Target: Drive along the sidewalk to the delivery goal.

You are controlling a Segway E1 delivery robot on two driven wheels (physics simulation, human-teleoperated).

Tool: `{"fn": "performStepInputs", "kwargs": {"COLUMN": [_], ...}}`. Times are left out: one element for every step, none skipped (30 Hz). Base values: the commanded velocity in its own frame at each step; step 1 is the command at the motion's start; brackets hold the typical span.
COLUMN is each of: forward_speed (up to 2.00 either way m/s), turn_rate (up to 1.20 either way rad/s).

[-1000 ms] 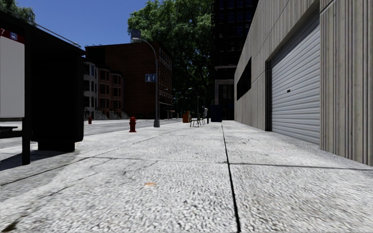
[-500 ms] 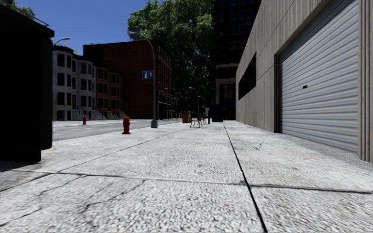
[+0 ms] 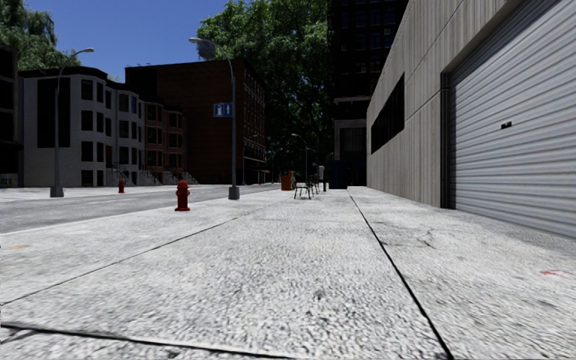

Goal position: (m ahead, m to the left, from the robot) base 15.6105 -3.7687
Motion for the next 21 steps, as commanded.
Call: {"fn": "performStepInputs", "kwargs": {"forward_speed": [2.0, 2.0, 2.0, 2.0, 2.0, 2.0, 2.0, 2.0, 2.0, 2.0, 2.0, 2.0, 2.0, 2.0, 2.0, 2.0, 2.0, 2.0, 2.0, 2.0, 2.0], "turn_rate": [0.0, 0.0, 0.0, 0.0, 0.0, 0.0, 0.0, 0.0, 0.0, 0.0, 0.0, 0.0, 0.0, 0.0, 0.0, 0.0, 0.0, 0.0, 0.0, 0.0, 0.0]}}
